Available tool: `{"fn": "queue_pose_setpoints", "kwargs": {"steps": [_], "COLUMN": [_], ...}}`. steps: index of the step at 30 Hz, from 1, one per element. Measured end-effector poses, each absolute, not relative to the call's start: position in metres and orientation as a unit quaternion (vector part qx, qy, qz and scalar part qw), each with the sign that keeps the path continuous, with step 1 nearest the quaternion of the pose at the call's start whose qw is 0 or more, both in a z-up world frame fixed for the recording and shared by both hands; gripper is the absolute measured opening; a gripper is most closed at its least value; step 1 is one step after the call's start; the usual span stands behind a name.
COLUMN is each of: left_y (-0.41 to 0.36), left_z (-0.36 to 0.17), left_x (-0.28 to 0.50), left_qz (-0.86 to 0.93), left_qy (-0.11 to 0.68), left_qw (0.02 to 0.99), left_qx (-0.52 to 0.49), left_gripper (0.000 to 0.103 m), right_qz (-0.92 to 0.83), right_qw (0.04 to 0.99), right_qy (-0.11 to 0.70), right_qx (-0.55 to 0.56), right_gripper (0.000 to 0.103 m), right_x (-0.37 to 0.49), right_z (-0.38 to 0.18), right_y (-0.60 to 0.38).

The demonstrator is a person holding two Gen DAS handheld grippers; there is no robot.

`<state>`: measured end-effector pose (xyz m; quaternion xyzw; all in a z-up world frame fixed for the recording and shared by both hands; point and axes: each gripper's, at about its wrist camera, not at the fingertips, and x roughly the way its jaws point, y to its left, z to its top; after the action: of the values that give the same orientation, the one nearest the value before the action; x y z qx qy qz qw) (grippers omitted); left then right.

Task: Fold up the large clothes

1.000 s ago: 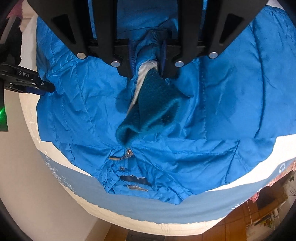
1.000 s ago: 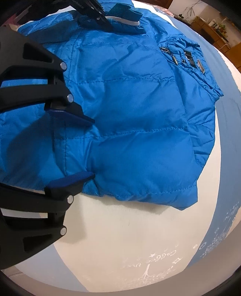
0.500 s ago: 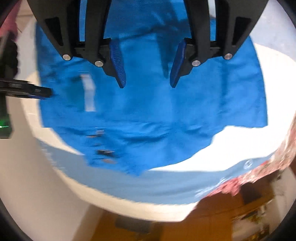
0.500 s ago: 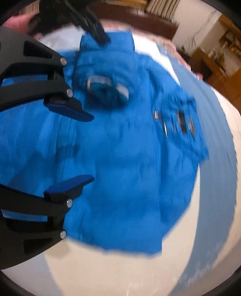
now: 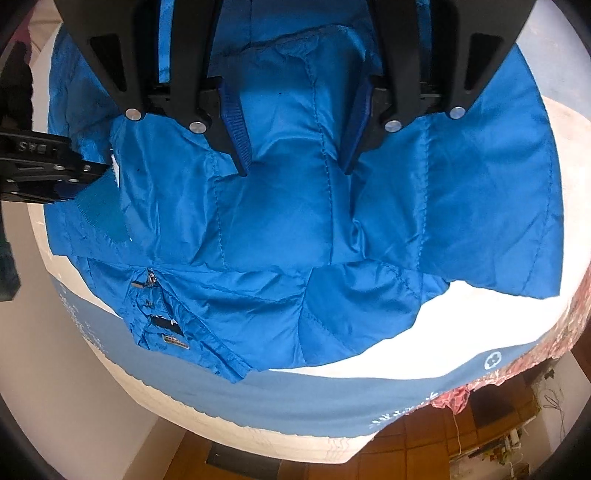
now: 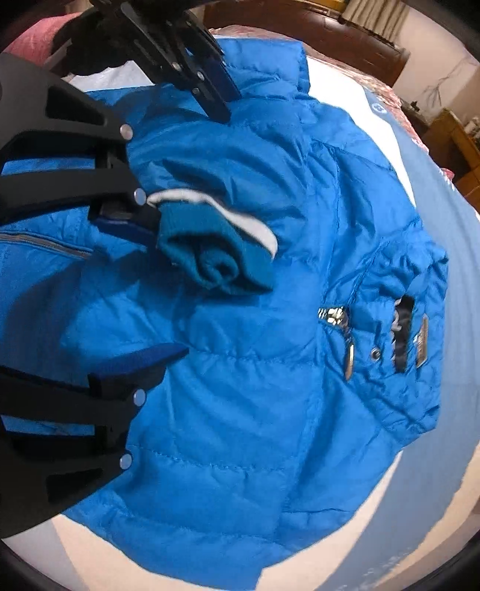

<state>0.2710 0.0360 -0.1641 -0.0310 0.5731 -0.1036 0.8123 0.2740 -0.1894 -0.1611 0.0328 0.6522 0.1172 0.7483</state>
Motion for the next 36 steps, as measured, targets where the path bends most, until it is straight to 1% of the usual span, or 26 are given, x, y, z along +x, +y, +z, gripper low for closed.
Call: {"fn": "queue_pose_setpoints", "kwargs": {"steps": [3, 5, 7, 11, 15, 17, 19, 21, 25, 26, 27, 28, 29, 30, 31, 33, 36], "left_y": [0.037, 0.038, 0.038, 0.039, 0.041, 0.041, 0.042, 0.042, 0.042, 0.042, 0.042, 0.042, 0.042, 0.042, 0.042, 0.041, 0.036], "left_z": [-0.166, -0.166, -0.167, -0.167, -0.169, -0.169, -0.170, -0.169, -0.169, -0.169, -0.169, -0.169, -0.169, -0.169, -0.168, -0.166, -0.153], "left_x": [0.273, 0.271, 0.271, 0.272, 0.273, 0.272, 0.272, 0.272, 0.272, 0.273, 0.273, 0.272, 0.272, 0.272, 0.273, 0.273, 0.271], "left_qz": [-0.107, -0.110, -0.112, -0.113, -0.116, -0.117, -0.117, -0.116, -0.117, -0.117, -0.117, -0.117, -0.117, -0.116, -0.114, -0.109, -0.100], "left_qy": [0.573, 0.571, 0.571, 0.572, 0.572, 0.570, 0.569, 0.569, 0.570, 0.571, 0.571, 0.571, 0.571, 0.572, 0.572, 0.573, 0.564], "left_qw": [0.812, 0.813, 0.813, 0.812, 0.811, 0.812, 0.813, 0.813, 0.812, 0.812, 0.811, 0.811, 0.811, 0.811, 0.811, 0.811, 0.819], "left_qx": [-0.035, -0.036, -0.036, -0.034, -0.042, -0.042, -0.043, -0.044, -0.045, -0.046, -0.047, -0.048, -0.047, -0.046, -0.046, -0.045, -0.044], "left_gripper": [0.050, 0.050, 0.050, 0.051, 0.051, 0.051, 0.051, 0.051, 0.051, 0.051, 0.051, 0.051, 0.051, 0.051, 0.051, 0.051, 0.051], "right_qz": [0.122, 0.140, 0.140, 0.135, 0.117, 0.123, 0.137, 0.147, 0.151, 0.146, 0.145, 0.147, 0.155, 0.163, 0.170, 0.171, 0.168], "right_qw": [0.751, 0.747, 0.739, 0.728, 0.750, 0.756, 0.755, 0.749, 0.729, 0.721, 0.717, 0.714, 0.713, 0.712, 0.710, 0.715, 0.730], "right_qy": [0.647, 0.646, 0.654, 0.665, 0.646, 0.638, 0.634, 0.637, 0.657, 0.665, 0.669, 0.671, 0.670, 0.669, 0.668, 0.662, 0.649], "right_qx": [0.048, 0.073, 0.086, 0.095, 0.073, 0.080, 0.096, 0.109, 0.123, 0.128, 0.131, 0.134, 0.138, 0.142, 0.146, 0.142, 0.135], "right_gripper": [0.055, 0.056, 0.061, 0.061, 0.061, 0.062, 0.068, 0.068, 0.068, 0.067, 0.061, 0.051, 0.045, 0.030, 0.021, 0.016, 0.014], "right_x": [0.273, 0.276, 0.280, 0.291, 0.282, 0.276, 0.276, 0.281, 0.294, 0.298, 0.299, 0.300, 0.300, 0.299, 0.298, 0.296, 0.287], "right_z": [-0.153, -0.151, -0.154, -0.163, -0.140, -0.128, -0.123, -0.126, -0.151, -0.161, -0.166, -0.171, -0.175, -0.175, -0.175, -0.171, -0.158], "right_y": [-0.193, -0.197, -0.200, -0.192, -0.208, -0.218, -0.222, -0.218, -0.203, -0.199, -0.197, -0.194, -0.191, -0.188, -0.187, -0.189, -0.202]}}
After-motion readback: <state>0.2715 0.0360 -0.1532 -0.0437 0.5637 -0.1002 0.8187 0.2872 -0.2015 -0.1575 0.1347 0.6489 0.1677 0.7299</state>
